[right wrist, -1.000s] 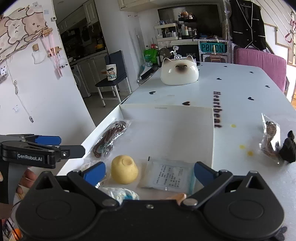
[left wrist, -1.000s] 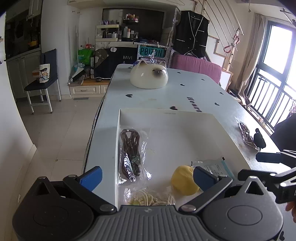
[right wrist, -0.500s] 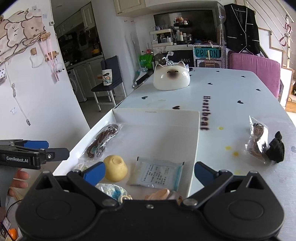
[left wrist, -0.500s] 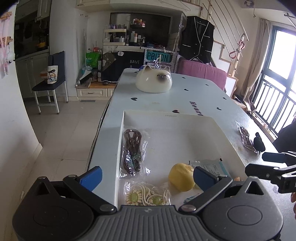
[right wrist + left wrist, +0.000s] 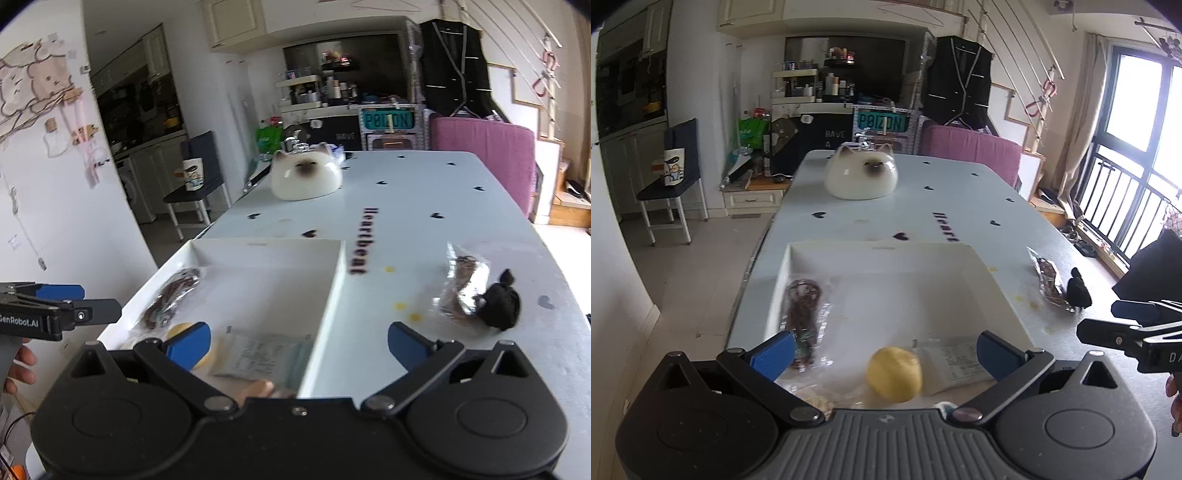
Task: Organize soft objects
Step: 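Move both tools back toward the second cord bag and the black cloth item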
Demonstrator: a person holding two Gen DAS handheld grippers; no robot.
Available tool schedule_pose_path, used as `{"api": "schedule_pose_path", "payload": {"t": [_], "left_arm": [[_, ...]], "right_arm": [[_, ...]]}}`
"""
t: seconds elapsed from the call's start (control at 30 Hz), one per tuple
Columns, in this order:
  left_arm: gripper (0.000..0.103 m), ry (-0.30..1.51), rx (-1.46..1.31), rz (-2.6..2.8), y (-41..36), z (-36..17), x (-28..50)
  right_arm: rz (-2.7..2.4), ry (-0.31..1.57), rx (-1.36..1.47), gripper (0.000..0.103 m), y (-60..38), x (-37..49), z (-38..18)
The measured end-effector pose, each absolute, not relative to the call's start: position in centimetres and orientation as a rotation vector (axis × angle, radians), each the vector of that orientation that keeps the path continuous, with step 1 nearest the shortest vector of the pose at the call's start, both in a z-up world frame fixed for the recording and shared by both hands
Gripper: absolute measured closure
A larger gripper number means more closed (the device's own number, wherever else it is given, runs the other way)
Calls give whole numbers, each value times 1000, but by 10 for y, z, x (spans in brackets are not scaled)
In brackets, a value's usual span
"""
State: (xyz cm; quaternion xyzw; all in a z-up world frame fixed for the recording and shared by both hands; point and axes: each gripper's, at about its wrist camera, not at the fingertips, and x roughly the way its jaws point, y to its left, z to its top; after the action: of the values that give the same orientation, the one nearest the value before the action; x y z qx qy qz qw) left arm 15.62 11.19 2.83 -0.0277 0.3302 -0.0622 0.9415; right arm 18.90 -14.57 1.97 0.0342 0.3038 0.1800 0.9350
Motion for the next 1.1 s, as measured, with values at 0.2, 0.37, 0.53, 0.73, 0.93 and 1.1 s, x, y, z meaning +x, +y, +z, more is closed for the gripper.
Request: {"api": "schedule_pose_path", "payload": {"t": [0.2,0.37,0.53,0.73,0.93,1.1], "left_arm": [[0,680,-46,-172,84,28,167],[0,666,-30,-211,56,30,179],[0,646,-15,-255,26,36,192],[0,607,12,-319,-11,42,209],[0,580,30,-371,-45,41,230],[0,571,25,-417,-66,34,245]], "right_arm": [[321,612,87,0,-174,191,18],[279,606,94,0,-198,195,18],[238,586,90,0,-223,197,20],[182,571,101,0,-256,208,21],[129,573,121,0,-290,229,19],[97,580,165,8,-313,255,13]]}}
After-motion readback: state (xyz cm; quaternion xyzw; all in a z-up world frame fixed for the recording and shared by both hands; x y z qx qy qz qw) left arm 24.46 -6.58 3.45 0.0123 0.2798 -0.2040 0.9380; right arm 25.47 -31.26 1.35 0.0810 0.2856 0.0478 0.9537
